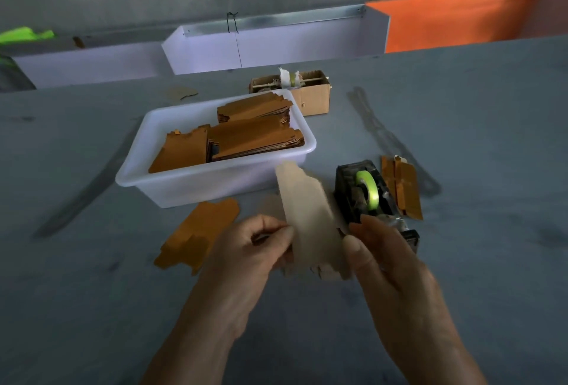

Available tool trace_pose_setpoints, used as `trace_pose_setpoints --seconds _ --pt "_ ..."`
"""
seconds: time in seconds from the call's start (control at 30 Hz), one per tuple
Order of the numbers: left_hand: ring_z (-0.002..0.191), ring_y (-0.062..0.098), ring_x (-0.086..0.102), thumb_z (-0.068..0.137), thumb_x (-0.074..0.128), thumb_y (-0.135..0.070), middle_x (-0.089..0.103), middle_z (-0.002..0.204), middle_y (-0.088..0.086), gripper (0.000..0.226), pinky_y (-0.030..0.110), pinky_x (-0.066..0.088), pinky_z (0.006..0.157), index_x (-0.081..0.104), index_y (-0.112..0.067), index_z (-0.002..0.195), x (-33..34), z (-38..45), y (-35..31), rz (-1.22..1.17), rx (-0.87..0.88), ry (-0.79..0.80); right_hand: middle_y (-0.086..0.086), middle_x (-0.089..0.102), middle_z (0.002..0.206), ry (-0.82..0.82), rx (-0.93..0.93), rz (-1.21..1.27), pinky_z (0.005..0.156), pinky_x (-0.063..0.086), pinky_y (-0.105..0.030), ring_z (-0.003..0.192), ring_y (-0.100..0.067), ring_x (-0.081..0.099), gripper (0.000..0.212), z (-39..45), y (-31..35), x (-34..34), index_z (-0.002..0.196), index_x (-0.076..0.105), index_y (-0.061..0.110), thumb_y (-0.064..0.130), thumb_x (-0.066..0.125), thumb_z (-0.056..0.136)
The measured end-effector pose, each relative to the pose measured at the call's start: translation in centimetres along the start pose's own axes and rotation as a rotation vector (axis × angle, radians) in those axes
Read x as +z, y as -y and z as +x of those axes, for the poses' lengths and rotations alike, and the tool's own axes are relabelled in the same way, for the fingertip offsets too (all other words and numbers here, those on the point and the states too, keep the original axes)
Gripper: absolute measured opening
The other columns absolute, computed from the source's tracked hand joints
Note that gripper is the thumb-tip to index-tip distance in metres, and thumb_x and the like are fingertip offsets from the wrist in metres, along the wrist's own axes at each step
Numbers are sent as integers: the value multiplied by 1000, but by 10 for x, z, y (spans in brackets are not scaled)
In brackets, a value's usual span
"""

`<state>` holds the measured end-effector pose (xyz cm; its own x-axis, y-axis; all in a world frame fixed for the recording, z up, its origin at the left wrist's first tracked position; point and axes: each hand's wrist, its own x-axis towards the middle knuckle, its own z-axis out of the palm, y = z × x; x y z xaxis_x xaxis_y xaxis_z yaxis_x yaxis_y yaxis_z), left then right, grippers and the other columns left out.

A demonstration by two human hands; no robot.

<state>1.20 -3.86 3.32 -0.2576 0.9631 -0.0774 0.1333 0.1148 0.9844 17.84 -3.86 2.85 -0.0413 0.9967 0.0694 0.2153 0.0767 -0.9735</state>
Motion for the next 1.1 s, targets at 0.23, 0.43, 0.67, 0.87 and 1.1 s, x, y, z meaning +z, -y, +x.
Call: trace_pose_setpoints --seconds 0.23,0.43,0.67,0.87,1.1 --pt "80 31 61 71 77 -27 69 81 12 11 45 46 79 74 -18 76 -2 -2 2 -199 -144 181 -1 73 88 -5 309 366 54 51 -26 80 -18 69 46 8 -20 13 106 62 22 18 79 64" --pt "89 19 71 65 81 -37 76 93 0 31 36 54 80 74 -24 92 8 -6 -1 -87 -132 217 -3 73 80 -1 307 387 55 51 -32 76 -21 68 24 1 -28 16 91 67 22 13 75 71" --pt "86 14 71 51 79 -37 76 87 -4 48 31 51 78 71 -20 95 19 -7 -1 -68 -250 141 -5 70 68 51 211 372 57 54 -27 64 -12 64 9 -4 -26 7 73 72 18 9 70 72" --pt "74 5 70 74 79 -22 75 80 -8 17 19 51 64 72 -20 90 34 -14 0 -8 -183 49 19 68 71 -110 29 -60 59 49 -16 62 1 64 27 -11 -25 8 85 59 39 21 74 72" --pt "70 15 71 83 71 -18 74 76 0 5 35 60 62 73 -19 87 45 -22 -5 -17 -165 34 11 60 67 -200 -275 -279 58 46 -11 57 -4 59 59 -24 -17 20 118 50 41 11 76 74"
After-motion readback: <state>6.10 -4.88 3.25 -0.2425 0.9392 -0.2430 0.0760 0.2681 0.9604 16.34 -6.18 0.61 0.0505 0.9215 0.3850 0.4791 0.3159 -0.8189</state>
